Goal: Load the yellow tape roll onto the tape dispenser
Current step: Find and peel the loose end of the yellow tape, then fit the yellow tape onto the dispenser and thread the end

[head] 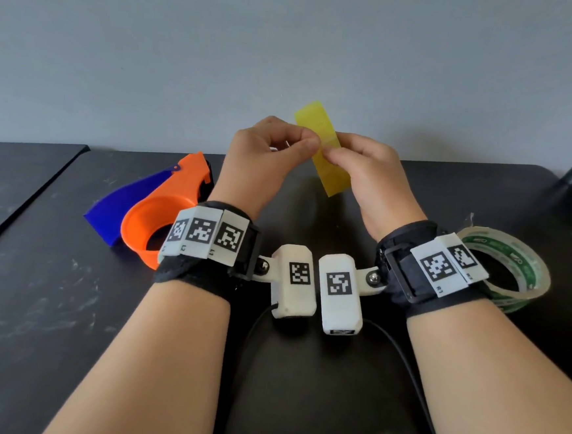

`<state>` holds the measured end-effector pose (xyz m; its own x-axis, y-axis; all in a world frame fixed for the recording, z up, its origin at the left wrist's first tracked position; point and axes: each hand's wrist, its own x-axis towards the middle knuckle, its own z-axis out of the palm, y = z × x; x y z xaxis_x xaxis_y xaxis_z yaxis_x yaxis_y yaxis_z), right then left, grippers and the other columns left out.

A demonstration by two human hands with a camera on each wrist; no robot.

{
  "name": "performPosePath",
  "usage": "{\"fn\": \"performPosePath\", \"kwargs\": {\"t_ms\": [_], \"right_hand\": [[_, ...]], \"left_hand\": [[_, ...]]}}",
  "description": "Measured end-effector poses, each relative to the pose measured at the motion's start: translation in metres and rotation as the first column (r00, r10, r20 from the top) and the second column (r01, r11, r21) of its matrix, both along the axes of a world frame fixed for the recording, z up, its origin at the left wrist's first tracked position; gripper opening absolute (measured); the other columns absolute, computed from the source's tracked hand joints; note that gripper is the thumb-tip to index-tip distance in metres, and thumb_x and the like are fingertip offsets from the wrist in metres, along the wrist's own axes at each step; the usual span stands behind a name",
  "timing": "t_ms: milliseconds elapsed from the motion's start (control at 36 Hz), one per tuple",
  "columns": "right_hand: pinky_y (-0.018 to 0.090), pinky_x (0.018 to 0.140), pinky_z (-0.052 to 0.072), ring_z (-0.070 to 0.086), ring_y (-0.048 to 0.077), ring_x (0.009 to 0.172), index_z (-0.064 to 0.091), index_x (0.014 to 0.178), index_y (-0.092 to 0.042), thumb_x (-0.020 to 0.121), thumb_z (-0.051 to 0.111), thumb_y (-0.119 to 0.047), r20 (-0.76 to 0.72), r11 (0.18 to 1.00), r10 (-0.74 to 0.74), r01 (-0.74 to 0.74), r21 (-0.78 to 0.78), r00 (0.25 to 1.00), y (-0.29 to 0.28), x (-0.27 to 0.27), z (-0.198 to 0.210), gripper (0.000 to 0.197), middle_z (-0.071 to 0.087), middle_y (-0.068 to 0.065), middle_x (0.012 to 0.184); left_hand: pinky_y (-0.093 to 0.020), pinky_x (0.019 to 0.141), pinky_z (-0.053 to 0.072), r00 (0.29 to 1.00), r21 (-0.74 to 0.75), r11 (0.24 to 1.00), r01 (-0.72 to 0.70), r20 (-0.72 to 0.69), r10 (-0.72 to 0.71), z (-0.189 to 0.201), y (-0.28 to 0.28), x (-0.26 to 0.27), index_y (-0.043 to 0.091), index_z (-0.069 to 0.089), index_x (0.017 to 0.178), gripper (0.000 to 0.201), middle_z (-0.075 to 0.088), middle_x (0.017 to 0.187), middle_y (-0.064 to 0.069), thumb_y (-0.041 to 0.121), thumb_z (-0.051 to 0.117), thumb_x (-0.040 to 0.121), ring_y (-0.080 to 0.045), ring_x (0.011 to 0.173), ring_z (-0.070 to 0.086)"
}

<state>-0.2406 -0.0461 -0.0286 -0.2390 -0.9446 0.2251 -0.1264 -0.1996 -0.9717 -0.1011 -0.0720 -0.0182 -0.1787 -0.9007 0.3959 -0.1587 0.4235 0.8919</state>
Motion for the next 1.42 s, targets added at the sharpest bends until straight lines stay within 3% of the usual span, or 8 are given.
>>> {"fn": "performPosePath", "kwargs": {"t_ms": [306,444,528,750,917,1028,1194,1417], "right_hand": [[0.019,0.082,0.051,0.066,0.009,0.102,0.071,0.118,-0.019,0.094,0.06,-0.018,-0.057,0.998,0.009,-0.005,0.056,0.998,0.008,0.004,0.007,0.026,0.073,-0.001,0.111],[0.008,0.068,0.049,0.064,-0.001,0.086,0.069,0.091,-0.031,0.094,0.059,-0.013,-0.063,0.996,0.045,-0.04,0.086,0.997,0.016,0.005,0.012,0.021,0.069,-0.014,0.091],[0.021,0.08,0.05,0.066,0.01,0.093,0.069,0.084,-0.033,0.093,0.059,-0.015,-0.064,0.994,0.021,-0.014,0.106,0.998,0.021,0.007,0.017,0.022,0.071,-0.009,0.093],[0.049,0.101,0.046,0.062,0.036,0.113,0.071,0.106,-0.001,0.078,0.058,-0.031,-0.016,0.99,-0.032,0.034,0.136,0.999,0.049,0.018,0.035,0.043,0.069,0.02,0.116],[0.04,0.082,0.043,0.057,0.024,0.09,0.063,0.091,-0.012,0.065,0.056,-0.036,0.078,0.981,-0.032,0.017,0.193,0.996,0.071,0.021,0.047,0.036,0.061,0.011,0.095],[0.041,0.084,0.042,0.057,0.025,0.091,0.064,0.087,-0.013,0.064,0.058,-0.039,0.095,0.983,-0.028,0.01,0.186,0.995,0.085,0.022,0.052,0.035,0.062,0.01,0.095],[0.045,0.105,0.047,0.061,0.026,0.116,0.069,0.112,-0.015,0.071,0.058,-0.032,0.072,0.996,-0.041,0.035,0.083,0.997,0.103,0.027,0.068,0.046,0.068,0.008,0.12],[0.025,0.084,0.046,0.06,0.017,0.111,0.057,0.13,-0.019,0.086,0.07,-0.016,-0.148,0.998,-0.023,0.032,0.058,0.989,0.112,0.041,0.051,0.047,0.062,0.004,0.123]], "left_hand": [[-0.011,0.069,0.045,0.988,-0.029,0.993,-0.114,-0.104,0.111,0.005,0.0,0.004,0.022,0.075,0.086,0.009,0.064,0.087,0.004,0.014,0.072,0.083,-0.004,0.071,0.053],[-0.012,0.071,0.043,0.985,-0.041,0.988,-0.146,-0.102,0.141,0.015,0.005,0.01,0.029,0.074,0.099,0.022,0.065,0.092,0.003,0.014,0.064,0.088,-0.004,0.073,0.052],[-0.008,0.066,0.041,0.989,-0.035,0.988,-0.149,-0.031,0.148,0.025,0.007,0.017,0.024,0.073,0.106,0.034,0.063,0.087,0.01,0.003,0.057,0.085,-0.002,0.069,0.051],[-0.022,0.091,0.046,0.953,-0.064,0.995,-0.075,0.289,0.09,0.031,0.03,0.03,0.024,0.063,0.125,0.061,0.058,0.128,0.003,-0.011,0.055,0.074,-0.008,0.109,0.053],[-0.031,0.099,0.048,0.949,0.003,1.0,0.005,0.314,-0.006,0.044,0.05,0.037,0.026,0.059,0.13,0.06,0.064,0.123,0.001,-0.001,0.068,0.077,-0.015,0.116,0.058],[-0.032,0.098,0.049,0.955,0.0,1.0,0.017,0.297,-0.017,0.054,0.069,0.044,0.022,0.062,0.127,0.053,0.067,0.108,0.003,0.002,0.071,0.078,-0.015,0.11,0.063],[-0.029,0.092,0.049,0.947,-0.03,0.998,-0.058,0.313,0.064,0.058,0.086,0.052,0.02,0.063,0.126,0.047,0.069,0.117,0.0,0.013,0.073,0.08,-0.014,0.096,0.063],[-0.038,0.1,0.047,0.917,-0.051,0.975,-0.215,0.332,0.219,0.054,0.093,0.07,0.017,0.063,0.126,0.046,0.067,0.123,-0.001,0.023,0.073,0.082,-0.021,0.109,0.063]]}}
